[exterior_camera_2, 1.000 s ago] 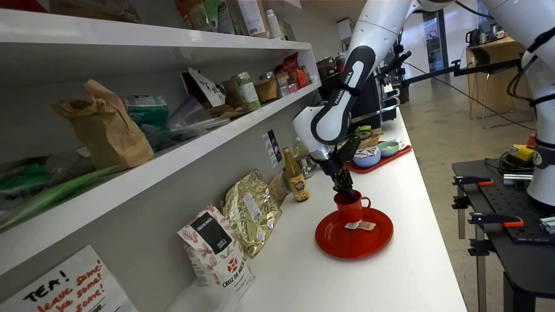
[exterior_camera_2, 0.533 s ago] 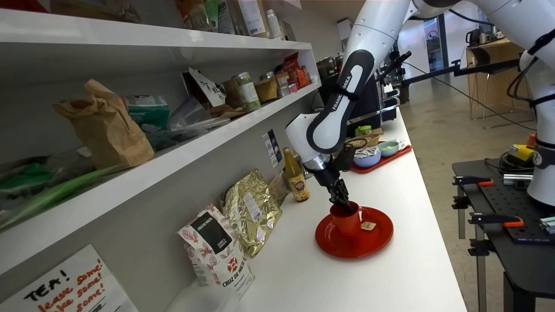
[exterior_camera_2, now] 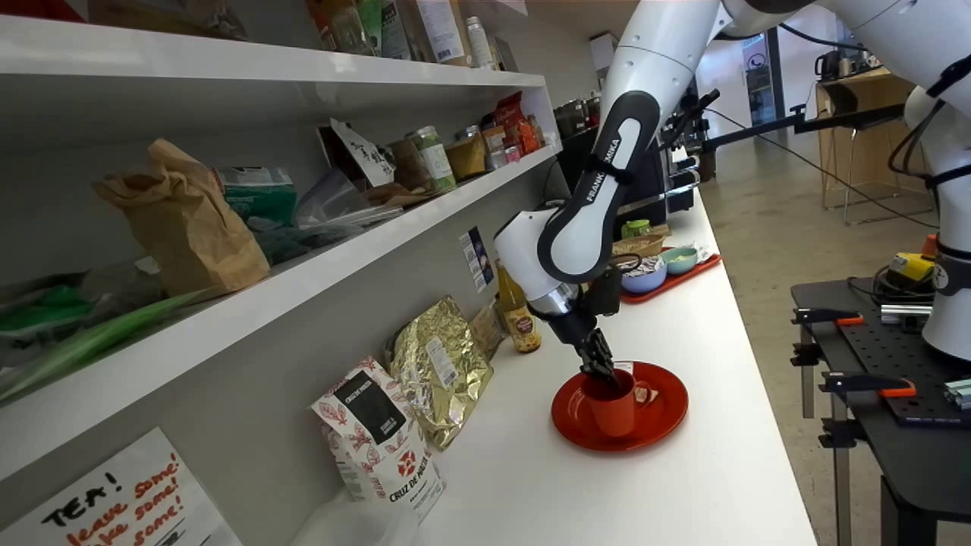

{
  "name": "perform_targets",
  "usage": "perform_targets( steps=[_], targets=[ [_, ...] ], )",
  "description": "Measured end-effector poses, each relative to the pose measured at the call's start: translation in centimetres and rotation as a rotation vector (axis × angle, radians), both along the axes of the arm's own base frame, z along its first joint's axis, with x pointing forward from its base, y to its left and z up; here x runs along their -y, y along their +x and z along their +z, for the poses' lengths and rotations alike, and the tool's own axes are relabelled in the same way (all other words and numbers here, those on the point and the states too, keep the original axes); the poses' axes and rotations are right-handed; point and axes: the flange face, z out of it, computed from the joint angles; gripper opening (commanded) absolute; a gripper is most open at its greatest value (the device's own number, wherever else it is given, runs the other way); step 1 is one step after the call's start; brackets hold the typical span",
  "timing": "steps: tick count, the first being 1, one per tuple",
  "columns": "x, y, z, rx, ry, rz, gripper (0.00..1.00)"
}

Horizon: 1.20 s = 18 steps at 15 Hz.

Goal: Lift the mug from the countertop and put it on the plate

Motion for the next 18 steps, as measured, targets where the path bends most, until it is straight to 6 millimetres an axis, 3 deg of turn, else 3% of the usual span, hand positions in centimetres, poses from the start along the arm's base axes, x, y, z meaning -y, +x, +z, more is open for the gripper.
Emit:
perform_targets(
  steps=[10,18],
  targets=[
    [0.4,0.0,-0.4,-0.007,-0.004,-0.007,0.02],
    [3.7,1.0,-2.9,-0.035,-0.02,-0.059,0.02]
  ],
)
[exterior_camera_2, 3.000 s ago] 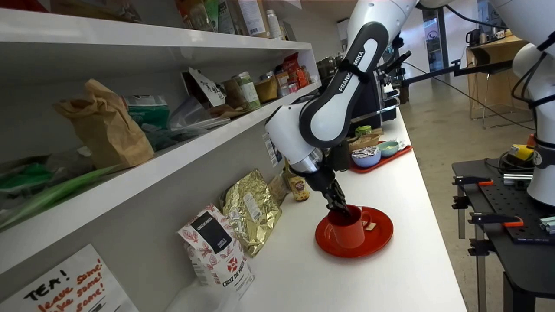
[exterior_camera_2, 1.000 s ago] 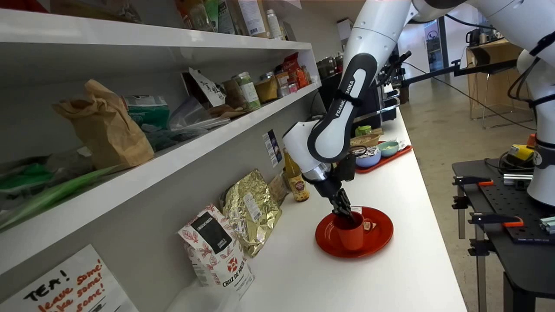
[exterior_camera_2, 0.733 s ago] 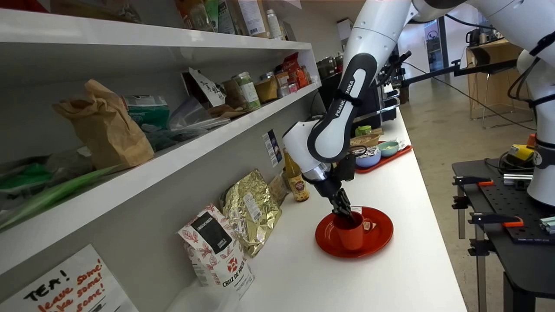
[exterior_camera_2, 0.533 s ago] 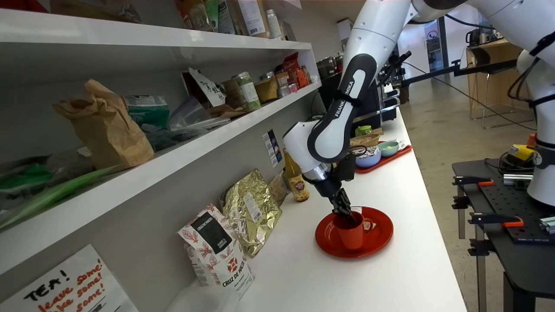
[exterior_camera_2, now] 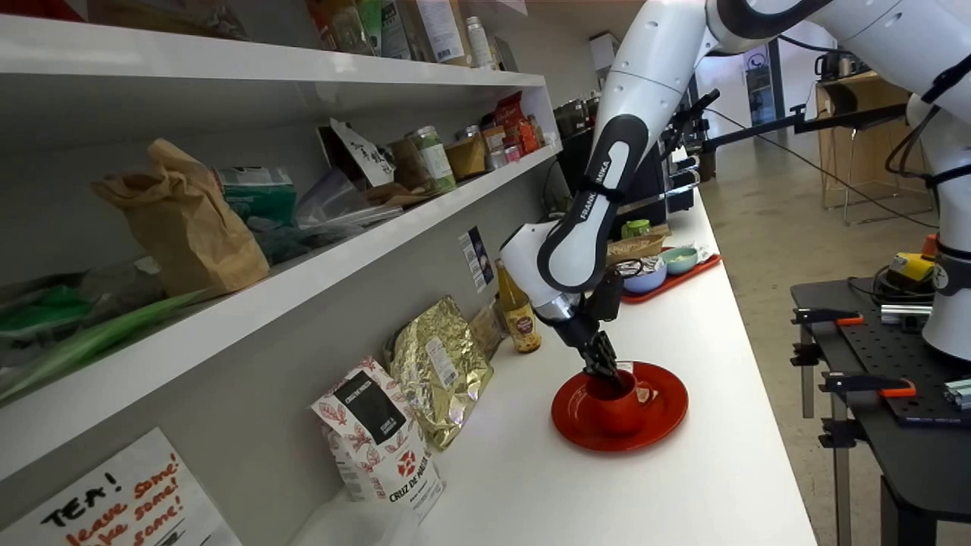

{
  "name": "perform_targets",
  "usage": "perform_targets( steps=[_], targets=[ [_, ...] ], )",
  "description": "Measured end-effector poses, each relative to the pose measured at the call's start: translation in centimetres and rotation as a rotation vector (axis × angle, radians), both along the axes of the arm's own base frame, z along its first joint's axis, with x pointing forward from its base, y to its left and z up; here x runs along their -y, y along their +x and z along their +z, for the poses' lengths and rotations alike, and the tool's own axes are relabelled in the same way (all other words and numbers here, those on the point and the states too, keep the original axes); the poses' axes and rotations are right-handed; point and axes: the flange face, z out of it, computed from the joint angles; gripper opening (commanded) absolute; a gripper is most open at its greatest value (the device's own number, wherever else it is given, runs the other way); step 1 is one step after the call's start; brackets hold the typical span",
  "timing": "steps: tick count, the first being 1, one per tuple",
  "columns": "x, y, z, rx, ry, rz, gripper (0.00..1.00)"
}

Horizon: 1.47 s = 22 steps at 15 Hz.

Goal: Lift the mug from the countertop and put it on the plate

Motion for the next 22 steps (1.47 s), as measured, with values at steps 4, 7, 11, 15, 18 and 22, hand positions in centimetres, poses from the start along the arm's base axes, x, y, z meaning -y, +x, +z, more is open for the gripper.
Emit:
perform_targets(
  steps=[4,7,11,15,18,22],
  targets=[
    [0.61,0.61,-0.55,-0.007,0.001,-0.007,0.08],
    [0.65,0.58,-0.76,-0.009,0.001,-0.008,0.31],
    [0.61,0.57,-0.76,-0.009,0.001,-0.007,0.33],
    [0.61,0.57,-0.76,-0.009,0.001,-0.007,0.33],
    [0.61,0.57,-0.76,-0.009,0.001,-0.007,0.33],
    [0.61,0.56,-0.78,-0.01,0.001,-0.007,0.73]
  ],
)
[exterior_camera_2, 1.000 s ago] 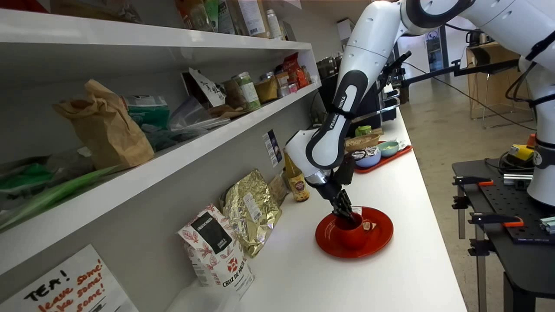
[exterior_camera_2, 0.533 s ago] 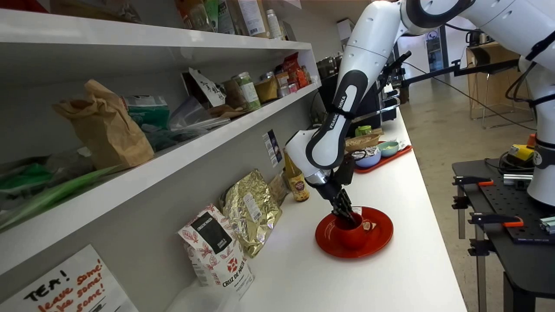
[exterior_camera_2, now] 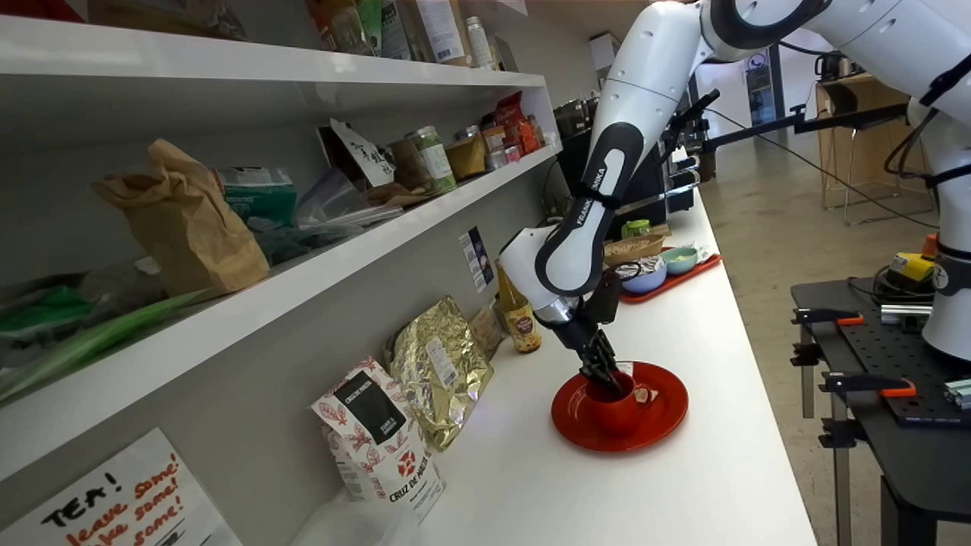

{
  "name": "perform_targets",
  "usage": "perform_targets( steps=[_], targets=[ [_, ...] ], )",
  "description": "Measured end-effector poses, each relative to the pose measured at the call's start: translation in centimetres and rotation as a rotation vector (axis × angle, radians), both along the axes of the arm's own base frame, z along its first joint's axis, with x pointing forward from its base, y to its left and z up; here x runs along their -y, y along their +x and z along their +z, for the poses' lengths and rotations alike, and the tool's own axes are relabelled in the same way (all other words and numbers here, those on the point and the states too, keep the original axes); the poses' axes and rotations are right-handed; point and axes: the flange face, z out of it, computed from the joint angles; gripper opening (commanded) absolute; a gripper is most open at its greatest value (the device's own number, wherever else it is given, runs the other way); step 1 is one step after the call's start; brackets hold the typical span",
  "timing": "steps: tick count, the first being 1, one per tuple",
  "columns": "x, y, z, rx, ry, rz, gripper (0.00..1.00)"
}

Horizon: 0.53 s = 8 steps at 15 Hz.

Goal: Lift the mug from the countertop and put it on the plate

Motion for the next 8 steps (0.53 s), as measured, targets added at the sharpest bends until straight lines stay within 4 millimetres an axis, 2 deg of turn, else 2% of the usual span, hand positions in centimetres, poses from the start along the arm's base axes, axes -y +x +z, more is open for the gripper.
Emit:
perform_targets(
  steps=[2,4,6,7,8],
  targets=[
    [0.0,0.1,0.3,0.01,0.001,-0.001,0.86],
    [0.0,0.5,1.7,0.039,0.004,-0.001,0.99],
    [0.3,0.8,4.3,0.084,0.008,-0.006,1.0],
    [0.5,0.8,5.8,0.11,0.01,-0.009,0.97],
    [0.6,0.8,6.9,0.121,0.01,-0.011,1.0]
  ],
)
